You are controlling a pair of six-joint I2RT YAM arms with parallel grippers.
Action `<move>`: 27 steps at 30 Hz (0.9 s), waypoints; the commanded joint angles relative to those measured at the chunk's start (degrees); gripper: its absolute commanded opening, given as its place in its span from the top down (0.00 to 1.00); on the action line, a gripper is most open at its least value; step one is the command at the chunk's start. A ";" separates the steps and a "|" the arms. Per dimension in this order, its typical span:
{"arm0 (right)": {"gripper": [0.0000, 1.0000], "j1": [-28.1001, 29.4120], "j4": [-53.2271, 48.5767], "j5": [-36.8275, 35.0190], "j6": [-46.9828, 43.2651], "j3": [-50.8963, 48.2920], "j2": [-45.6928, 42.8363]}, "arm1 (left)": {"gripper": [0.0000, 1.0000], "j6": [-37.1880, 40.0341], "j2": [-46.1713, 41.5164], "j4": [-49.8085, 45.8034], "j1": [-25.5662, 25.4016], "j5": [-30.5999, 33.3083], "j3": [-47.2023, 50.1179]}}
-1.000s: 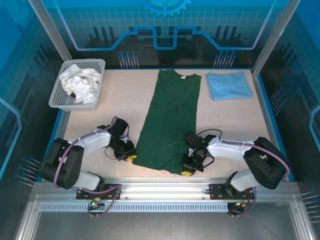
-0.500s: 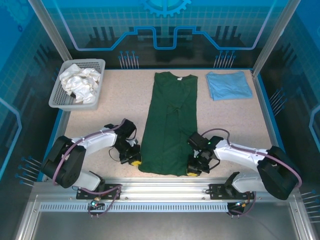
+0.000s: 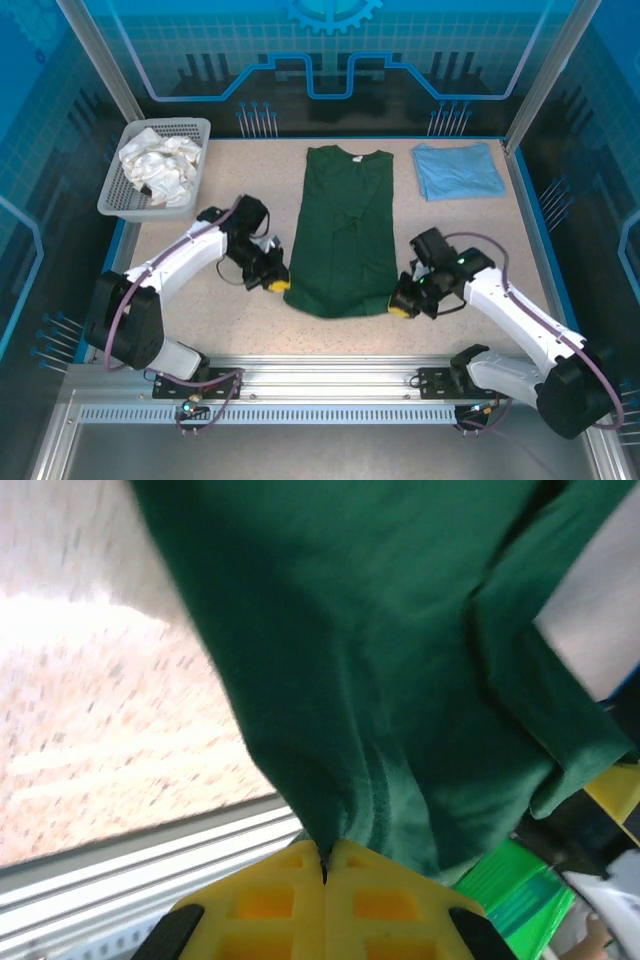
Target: Fold and stack the t-shirts
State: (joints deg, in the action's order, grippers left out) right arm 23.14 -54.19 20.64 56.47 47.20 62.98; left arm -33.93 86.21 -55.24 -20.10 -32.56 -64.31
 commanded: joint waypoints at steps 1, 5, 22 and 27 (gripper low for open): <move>1.00 -6.99 -3.80 2.53 -5.36 5.92 3.97 | 1.00 -0.38 5.38 -1.09 2.17 -1.73 -7.65; 1.00 -12.76 -3.30 3.42 -10.00 15.84 14.88 | 1.00 -3.10 12.85 1.03 4.53 -1.81 -17.03; 1.00 -21.15 -8.05 4.69 -16.01 54.07 60.42 | 0.94 -9.65 45.36 7.34 11.99 -7.25 -44.24; 1.00 -21.30 -12.44 5.66 -16.60 64.42 67.35 | 0.90 -11.17 49.47 7.43 13.14 -8.35 -50.05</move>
State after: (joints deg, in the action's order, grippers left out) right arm 2.46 -61.80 24.36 41.15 106.76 128.40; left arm -43.22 134.26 -47.94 -8.19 -38.50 -110.61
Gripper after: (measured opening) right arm 0.048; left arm 0.096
